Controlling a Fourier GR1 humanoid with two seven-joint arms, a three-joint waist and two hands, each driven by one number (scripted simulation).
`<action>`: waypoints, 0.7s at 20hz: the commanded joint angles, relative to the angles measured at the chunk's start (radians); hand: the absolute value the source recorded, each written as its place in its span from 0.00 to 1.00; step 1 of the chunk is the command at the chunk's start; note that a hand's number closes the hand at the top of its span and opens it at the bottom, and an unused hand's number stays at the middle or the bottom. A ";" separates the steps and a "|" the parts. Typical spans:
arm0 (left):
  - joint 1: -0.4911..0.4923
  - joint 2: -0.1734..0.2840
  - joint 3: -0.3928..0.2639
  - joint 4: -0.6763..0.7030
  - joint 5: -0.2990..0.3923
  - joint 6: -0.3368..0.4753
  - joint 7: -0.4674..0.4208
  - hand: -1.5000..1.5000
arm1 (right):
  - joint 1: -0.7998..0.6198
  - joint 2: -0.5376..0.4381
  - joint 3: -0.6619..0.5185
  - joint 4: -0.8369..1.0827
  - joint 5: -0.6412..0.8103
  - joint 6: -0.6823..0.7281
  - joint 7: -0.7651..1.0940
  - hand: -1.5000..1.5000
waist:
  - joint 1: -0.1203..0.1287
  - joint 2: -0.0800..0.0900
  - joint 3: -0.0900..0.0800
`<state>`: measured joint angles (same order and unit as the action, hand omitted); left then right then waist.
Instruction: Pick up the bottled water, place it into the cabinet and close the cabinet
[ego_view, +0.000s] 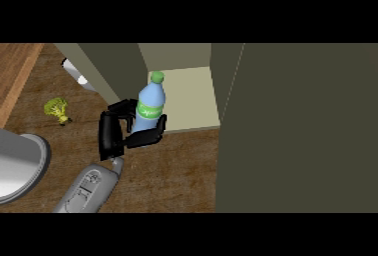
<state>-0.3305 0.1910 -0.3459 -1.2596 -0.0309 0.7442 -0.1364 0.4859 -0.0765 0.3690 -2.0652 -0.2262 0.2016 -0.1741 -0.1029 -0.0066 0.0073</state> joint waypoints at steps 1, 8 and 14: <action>-0.261 0.001 0.062 0.251 -0.034 -0.016 0.071 0.00 | -0.023 0.021 -0.001 0.009 0.005 -0.018 0.001 0.00 | -0.028 0.040 -0.008; -0.254 0.021 0.044 0.243 -0.042 -0.002 0.133 0.00 | -0.027 0.007 -0.010 0.002 -0.020 0.000 0.006 0.00 | -0.033 0.042 -0.007; -0.258 0.015 0.034 0.239 -0.043 0.024 0.159 0.00 | -0.010 -0.002 -0.005 0.027 -0.009 0.012 -0.020 0.00 | -0.038 0.041 -0.007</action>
<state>-0.3453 0.2124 -0.4217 -1.2470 -0.1101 0.8290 -0.0798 0.4751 -0.0730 0.3690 -2.0552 -0.2323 0.2022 -0.1754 -0.1095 -0.0047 0.0111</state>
